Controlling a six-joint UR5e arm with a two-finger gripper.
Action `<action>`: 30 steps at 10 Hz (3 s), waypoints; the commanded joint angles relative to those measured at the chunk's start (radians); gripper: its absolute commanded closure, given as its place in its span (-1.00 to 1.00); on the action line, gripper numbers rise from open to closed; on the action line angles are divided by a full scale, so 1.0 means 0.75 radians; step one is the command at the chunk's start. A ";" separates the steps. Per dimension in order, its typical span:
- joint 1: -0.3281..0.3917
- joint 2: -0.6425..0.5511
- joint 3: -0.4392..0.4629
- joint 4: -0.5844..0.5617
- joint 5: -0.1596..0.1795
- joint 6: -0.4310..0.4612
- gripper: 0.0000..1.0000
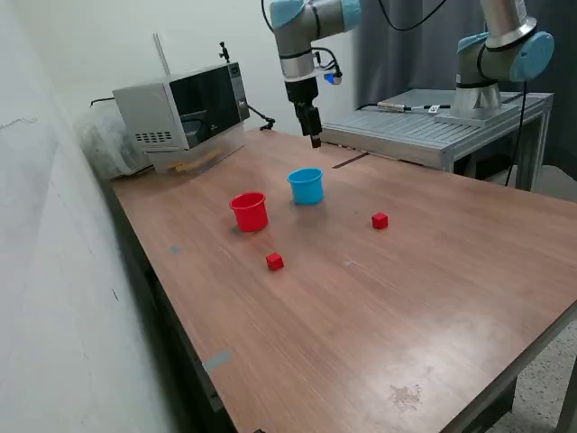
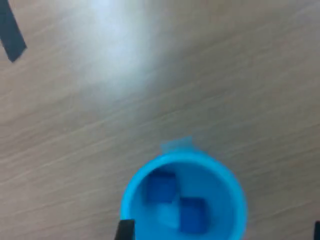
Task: Place red objects in the red bin, and blue objects in the blue bin.
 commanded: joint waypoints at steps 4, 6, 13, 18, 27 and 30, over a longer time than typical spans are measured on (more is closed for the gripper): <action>0.293 -0.346 0.249 0.104 0.005 -0.214 -1.00; 0.361 -0.369 0.276 0.060 0.015 -0.208 -1.00; 0.419 0.183 0.099 -0.348 0.099 0.070 -1.00; 0.410 0.232 0.054 -0.368 0.103 0.070 -1.00; 0.419 0.222 0.156 -0.450 0.109 0.068 -1.00; 0.427 0.242 0.154 -0.483 0.109 0.068 -1.00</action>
